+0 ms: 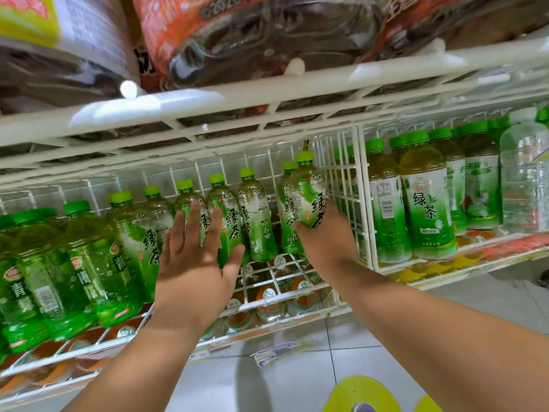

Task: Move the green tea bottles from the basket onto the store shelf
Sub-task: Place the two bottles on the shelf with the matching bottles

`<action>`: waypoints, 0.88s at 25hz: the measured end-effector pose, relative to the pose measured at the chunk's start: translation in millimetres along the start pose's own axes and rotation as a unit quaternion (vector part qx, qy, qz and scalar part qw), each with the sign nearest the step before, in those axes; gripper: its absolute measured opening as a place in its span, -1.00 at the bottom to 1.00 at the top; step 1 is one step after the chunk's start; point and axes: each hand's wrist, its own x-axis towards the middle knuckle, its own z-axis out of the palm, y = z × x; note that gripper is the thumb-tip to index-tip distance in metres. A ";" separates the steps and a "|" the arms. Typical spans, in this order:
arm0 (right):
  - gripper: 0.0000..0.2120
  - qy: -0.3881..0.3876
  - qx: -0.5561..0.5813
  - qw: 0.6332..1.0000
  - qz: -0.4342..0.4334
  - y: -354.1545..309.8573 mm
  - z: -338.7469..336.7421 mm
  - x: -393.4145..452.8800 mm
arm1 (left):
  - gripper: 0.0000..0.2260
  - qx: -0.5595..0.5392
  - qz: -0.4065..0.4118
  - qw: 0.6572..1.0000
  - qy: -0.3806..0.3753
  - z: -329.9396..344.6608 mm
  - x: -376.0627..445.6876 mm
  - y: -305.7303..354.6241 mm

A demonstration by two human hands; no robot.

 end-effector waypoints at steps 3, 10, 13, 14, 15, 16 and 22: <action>-0.30 0.020 -0.105 0.994 -0.003 -0.2 7.1 6.8 | -0.34 0.008 0.008 1.000 0.015 6.8 -0.3 2.3; -0.35 0.022 -0.284 0.958 0.043 -3.5 19.6 23.1 | -0.33 -0.001 0.001 1.000 0.024 17.1 -4.9 4.3; -0.50 0.001 -0.299 0.953 0.051 -6.1 26.0 34.7 | -0.31 -0.007 -0.005 1.000 0.027 16.5 -9.7 2.1; -0.54 -0.006 -0.288 0.956 0.050 -5.3 27.7 38.4 | -0.31 -0.006 -0.010 1.000 0.025 16.9 -10.7 1.6; -0.54 -0.014 -0.270 0.962 0.047 -4.0 27.7 41.4 | -0.31 -0.003 -0.013 1.000 0.020 17.7 -12.0 1.4; -0.52 -0.027 -0.248 0.968 0.040 -2.8 26.8 43.6 | -0.32 -0.001 -0.014 1.000 0.014 18.3 -12.6 0.8; -0.49 -0.021 -0.179 0.984 0.000 11.9 24.5 49.4 | -0.37 -0.009 -0.023 1.000 0.012 17.8 -8.2 -1.2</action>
